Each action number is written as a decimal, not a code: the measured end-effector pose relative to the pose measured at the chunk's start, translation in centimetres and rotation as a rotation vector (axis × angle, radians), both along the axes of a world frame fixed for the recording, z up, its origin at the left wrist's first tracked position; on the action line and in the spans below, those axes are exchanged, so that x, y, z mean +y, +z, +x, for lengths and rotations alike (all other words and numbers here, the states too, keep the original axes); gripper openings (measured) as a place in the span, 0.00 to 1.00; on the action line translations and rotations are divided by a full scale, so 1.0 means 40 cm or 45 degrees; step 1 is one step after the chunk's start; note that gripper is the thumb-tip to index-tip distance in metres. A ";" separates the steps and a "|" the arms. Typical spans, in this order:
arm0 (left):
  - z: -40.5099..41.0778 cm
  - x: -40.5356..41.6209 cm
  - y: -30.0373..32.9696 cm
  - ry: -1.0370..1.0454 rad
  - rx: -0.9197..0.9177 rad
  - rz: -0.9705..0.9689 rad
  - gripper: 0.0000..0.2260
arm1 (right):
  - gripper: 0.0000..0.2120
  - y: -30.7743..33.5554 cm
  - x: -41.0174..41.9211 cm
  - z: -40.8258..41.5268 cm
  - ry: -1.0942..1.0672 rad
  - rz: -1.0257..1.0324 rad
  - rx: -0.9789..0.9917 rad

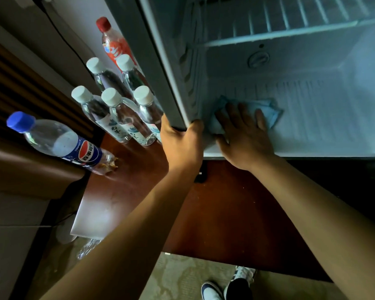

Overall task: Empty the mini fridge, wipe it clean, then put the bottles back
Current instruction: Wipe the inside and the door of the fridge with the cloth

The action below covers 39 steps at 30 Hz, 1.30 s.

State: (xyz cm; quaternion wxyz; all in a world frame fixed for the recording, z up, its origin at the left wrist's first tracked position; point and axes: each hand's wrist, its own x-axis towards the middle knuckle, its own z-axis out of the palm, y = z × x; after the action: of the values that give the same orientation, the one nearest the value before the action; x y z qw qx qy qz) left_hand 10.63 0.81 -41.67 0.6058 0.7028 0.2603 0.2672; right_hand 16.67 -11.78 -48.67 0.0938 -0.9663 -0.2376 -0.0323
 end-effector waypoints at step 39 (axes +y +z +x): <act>-0.010 0.008 0.006 -0.078 0.067 0.021 0.18 | 0.31 0.010 -0.072 -0.062 -0.113 -0.112 -0.003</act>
State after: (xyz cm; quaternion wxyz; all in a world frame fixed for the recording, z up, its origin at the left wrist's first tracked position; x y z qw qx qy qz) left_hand 10.23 1.14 -41.42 0.6008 0.7222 0.2523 0.2319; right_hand 14.20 -14.66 -48.28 0.0493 -0.9790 -0.1958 -0.0272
